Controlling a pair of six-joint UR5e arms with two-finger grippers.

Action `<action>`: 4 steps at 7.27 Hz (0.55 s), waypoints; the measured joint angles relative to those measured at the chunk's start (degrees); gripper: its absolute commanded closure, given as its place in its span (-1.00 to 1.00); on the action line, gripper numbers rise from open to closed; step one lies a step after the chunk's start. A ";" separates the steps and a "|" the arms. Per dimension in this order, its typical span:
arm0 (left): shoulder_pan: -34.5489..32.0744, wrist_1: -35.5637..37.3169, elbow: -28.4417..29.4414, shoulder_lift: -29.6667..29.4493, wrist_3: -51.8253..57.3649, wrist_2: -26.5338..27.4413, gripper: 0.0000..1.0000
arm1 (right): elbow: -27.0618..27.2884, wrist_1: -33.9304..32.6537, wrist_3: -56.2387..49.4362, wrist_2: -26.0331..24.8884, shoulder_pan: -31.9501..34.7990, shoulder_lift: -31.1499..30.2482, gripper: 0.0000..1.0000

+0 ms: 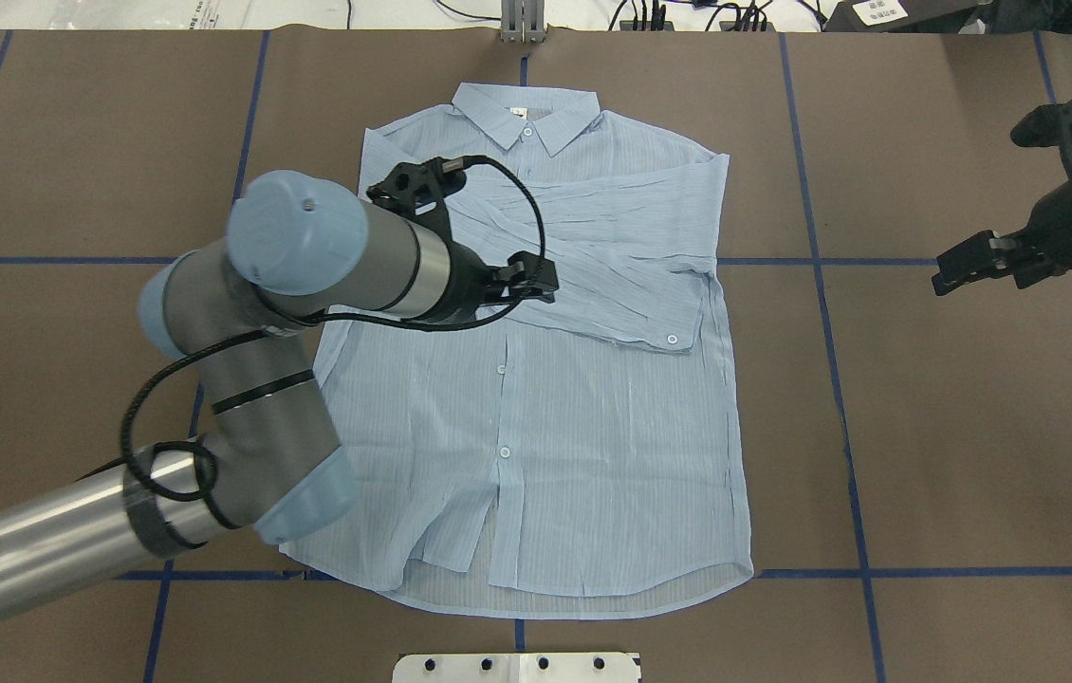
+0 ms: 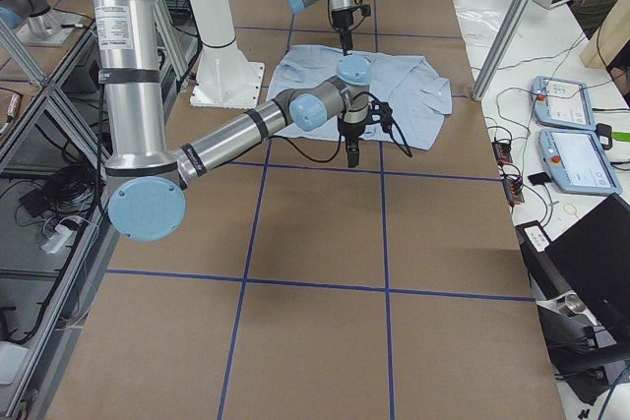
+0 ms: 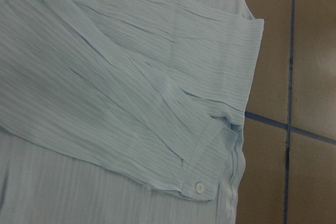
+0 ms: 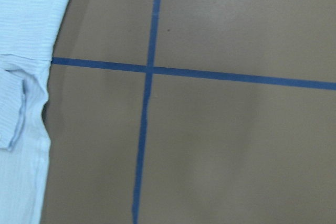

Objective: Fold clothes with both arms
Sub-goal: 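Release sleeve on chest with left gripper while right gripper moves toward hem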

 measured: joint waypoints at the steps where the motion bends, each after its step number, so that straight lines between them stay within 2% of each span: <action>1: -0.49 4.18 -6.42 5.30 3.42 -0.30 -1.00 | 0.46 3.86 7.32 -1.59 -4.02 0.01 -1.00; 2: -0.65 6.15 -10.87 10.28 5.06 -0.46 -1.00 | 1.57 6.08 13.51 -4.67 -8.96 -0.04 -1.00; 4: -0.62 6.98 -16.29 17.83 6.28 -0.52 -1.00 | 5.29 7.21 26.06 -12.59 -20.76 -0.36 -1.00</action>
